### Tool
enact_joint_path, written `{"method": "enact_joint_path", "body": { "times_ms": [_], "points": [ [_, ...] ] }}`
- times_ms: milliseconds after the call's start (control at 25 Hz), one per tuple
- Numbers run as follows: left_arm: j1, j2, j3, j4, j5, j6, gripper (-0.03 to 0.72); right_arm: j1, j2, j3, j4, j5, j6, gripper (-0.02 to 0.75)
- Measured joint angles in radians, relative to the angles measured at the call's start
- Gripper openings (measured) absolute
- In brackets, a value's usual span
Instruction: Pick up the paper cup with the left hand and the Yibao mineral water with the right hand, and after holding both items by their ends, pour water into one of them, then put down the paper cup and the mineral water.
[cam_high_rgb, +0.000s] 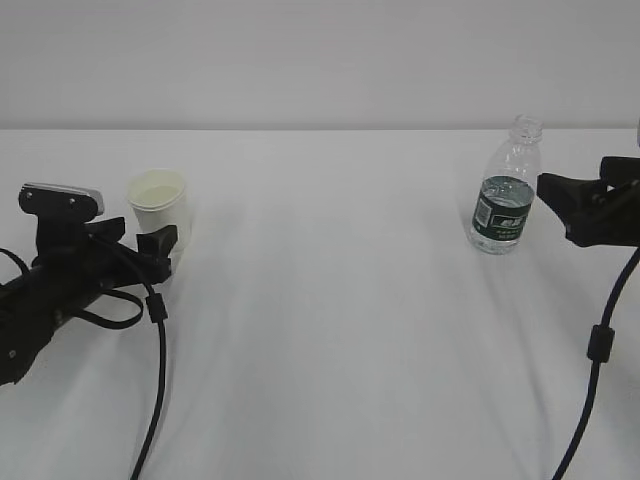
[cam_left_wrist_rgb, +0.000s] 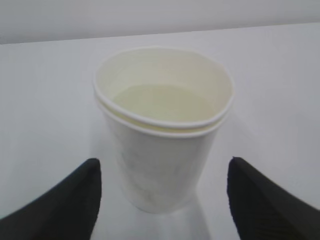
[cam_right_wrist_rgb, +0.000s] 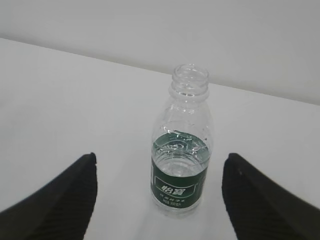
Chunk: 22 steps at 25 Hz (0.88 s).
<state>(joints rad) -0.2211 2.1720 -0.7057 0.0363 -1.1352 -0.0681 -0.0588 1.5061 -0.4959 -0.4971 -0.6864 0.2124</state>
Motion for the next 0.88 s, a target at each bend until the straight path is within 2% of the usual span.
{"method": "enact_joint_path", "body": {
  "times_ms": [720, 880],
  "points": [
    [0.000, -0.090, 0.031, 0.008, 0.026, 0.000, 0.538, 0.000, 0.000, 0.000, 0.004, 0.000, 0.000, 0.589],
    [0.000, -0.122, 0.031, 0.008, 0.048, 0.029, 0.535, 0.000, 0.000, 0.000, 0.018, 0.000, 0.002, 0.589]
  ]
}}
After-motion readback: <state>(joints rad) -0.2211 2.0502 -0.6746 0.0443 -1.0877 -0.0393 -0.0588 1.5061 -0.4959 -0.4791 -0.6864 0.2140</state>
